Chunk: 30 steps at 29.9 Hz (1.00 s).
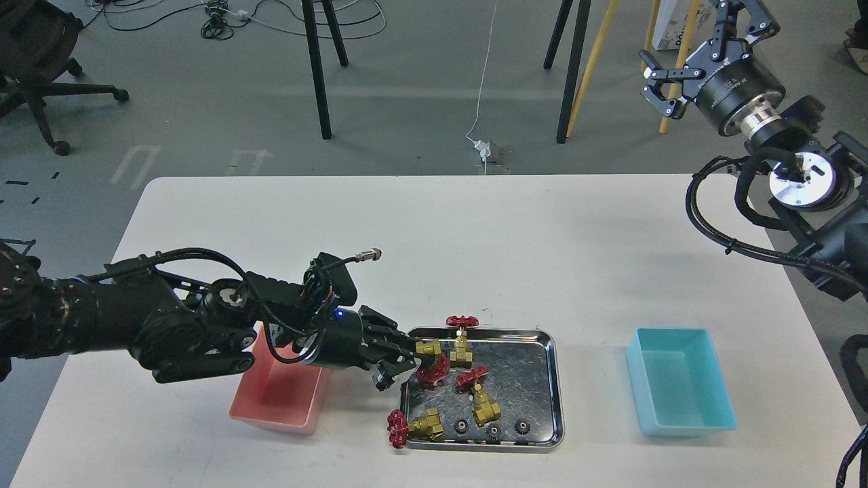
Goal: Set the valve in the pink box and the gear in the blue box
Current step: 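Carry the valve with the left gripper over the pink box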
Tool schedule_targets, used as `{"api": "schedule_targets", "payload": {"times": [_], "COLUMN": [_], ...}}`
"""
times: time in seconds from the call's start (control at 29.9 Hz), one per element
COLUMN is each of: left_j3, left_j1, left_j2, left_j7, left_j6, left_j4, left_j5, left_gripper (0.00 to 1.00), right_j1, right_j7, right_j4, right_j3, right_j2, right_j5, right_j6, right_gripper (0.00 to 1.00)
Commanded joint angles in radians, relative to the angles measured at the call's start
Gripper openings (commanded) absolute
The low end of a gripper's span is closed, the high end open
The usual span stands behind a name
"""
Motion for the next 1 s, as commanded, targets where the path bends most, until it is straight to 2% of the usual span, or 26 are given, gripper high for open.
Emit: {"api": "schedule_targets", "payload": {"times": [0.0, 0.17, 0.6, 0.8, 0.97], "left_j3": [-0.026, -0.069, -0.098, -0.088, -0.098], "left_j1": [-0.003, -0.009, -0.114, -0.086, -0.003], "left_j2": [0.023, 0.104, 0.503, 0.592, 0.612], "left_j7": [0.000, 0.000, 0.000, 0.000, 0.000], "left_j6": [-0.002, -0.005, -0.046, -0.046, -0.045], "left_j4": [-0.019, -0.081, -0.370, -0.373, -0.329], "left_j5": [-0.001, 0.001, 0.012, 0.125, 0.154], "left_gripper": [0.10, 0.10, 0.10, 0.10, 0.10], "right_j1": [0.000, 0.021, 0.149, 0.138, 0.136], "right_j7": [0.000, 0.000, 0.000, 0.001, 0.001], "right_j4": [0.000, 0.006, -0.005, -0.003, -0.003], "right_j3": [0.000, 0.006, 0.003, 0.003, 0.002], "right_j2": [0.000, 0.003, 0.096, 0.107, 0.107], "right_j5": [0.000, 0.000, 0.000, 0.000, 0.000], "right_j6": [0.000, 0.000, 0.000, 0.000, 0.000], "right_gripper": [1.00, 1.00, 1.00, 1.00, 1.00]}}
